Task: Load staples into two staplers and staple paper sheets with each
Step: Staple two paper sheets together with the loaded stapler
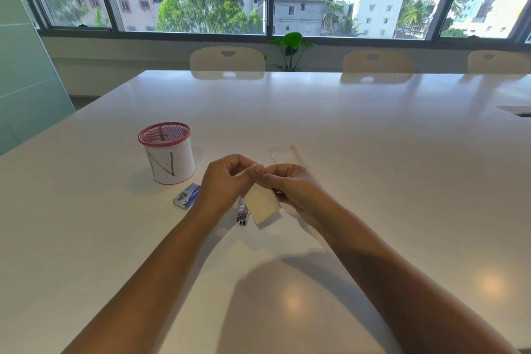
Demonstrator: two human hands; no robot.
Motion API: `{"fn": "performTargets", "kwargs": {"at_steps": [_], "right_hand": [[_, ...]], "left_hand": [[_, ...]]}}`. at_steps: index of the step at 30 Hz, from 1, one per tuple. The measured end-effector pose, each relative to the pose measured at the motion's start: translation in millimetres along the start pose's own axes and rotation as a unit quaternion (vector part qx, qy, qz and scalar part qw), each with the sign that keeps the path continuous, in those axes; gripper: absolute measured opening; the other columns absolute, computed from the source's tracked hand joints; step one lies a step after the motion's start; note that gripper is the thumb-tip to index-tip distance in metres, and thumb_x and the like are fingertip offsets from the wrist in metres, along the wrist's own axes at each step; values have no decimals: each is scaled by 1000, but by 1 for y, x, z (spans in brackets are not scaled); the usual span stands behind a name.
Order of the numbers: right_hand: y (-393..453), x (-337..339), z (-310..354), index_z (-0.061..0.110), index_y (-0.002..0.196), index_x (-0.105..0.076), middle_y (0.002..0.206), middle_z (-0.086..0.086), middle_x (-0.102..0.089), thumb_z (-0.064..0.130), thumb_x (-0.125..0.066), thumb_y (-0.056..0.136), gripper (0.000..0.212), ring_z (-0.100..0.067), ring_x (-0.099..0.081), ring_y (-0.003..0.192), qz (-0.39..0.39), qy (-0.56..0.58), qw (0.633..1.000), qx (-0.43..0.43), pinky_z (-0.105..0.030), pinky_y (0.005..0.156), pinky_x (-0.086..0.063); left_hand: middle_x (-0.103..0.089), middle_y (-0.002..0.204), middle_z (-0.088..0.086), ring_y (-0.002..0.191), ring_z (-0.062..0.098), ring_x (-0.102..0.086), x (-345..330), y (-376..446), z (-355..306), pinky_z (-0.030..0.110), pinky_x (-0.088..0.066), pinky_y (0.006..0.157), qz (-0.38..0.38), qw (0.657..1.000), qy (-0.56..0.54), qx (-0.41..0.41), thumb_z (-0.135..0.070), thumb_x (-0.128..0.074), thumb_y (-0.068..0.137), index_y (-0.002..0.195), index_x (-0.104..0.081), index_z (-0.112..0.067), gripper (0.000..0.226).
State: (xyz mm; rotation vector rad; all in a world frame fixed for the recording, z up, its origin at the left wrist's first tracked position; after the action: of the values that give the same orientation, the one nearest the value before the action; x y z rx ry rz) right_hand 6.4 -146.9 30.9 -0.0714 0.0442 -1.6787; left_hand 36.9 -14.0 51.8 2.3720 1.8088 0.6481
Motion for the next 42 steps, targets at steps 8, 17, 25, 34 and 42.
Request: {"fn": "performTargets", "kwargs": {"at_steps": [8,17,25,34,42], "right_hand": [[-3,-5,4,9,85,-73,66,7,-69,26,-71,81,18,-7,-64,63,-16,-33,998,48,-21,61,-51],[-3,-4,8,12,94,-70,80,0,-71,19,-66,85,12,-9,-68,71,39,-30,998,47,-22,69,-57],[-4,2,12,4,92,-68,79,-7,-69,16,-65,85,13,-14,-67,68,-17,71,995,69,-25,67,-56],[-5,1,11,4,102,-67,82,-5,-72,19,-61,89,22,-10,-68,66,-66,41,992,96,-19,55,-53],[-4,-15,-7,16,140,-33,123,-4,-62,59,-40,88,67,-22,-55,116,-123,-406,903,66,-33,89,-42]], "left_hand": [[-60,71,-6,71,6,-56,2,3,0,19,-45,64,-60,998,20,6,-24,-62,83,66,-57,-23,18],[-60,69,-3,67,10,-54,13,3,2,18,-44,61,-150,987,-46,22,-26,-60,85,65,-55,-22,21],[-65,91,-7,77,8,-65,-4,2,4,20,-53,62,-36,966,-255,20,-47,-66,68,92,-59,-27,31],[-63,83,-9,75,4,-62,-13,-3,14,10,-51,57,-146,975,-160,42,-23,-51,91,84,-56,-21,9],[-44,66,3,67,19,-43,20,13,28,28,-35,59,-240,970,21,8,-22,-45,94,76,-42,-8,23]]}}
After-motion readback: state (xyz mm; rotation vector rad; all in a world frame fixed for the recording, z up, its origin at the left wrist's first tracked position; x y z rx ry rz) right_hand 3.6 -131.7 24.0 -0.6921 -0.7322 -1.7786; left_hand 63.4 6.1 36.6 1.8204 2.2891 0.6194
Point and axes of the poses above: each hand's wrist, its own y-axis towards the middle knuckle, its own x-axis out of the back of the hand, z = x × y, the point moved 3 cm from there along y, towards the middle knuckle
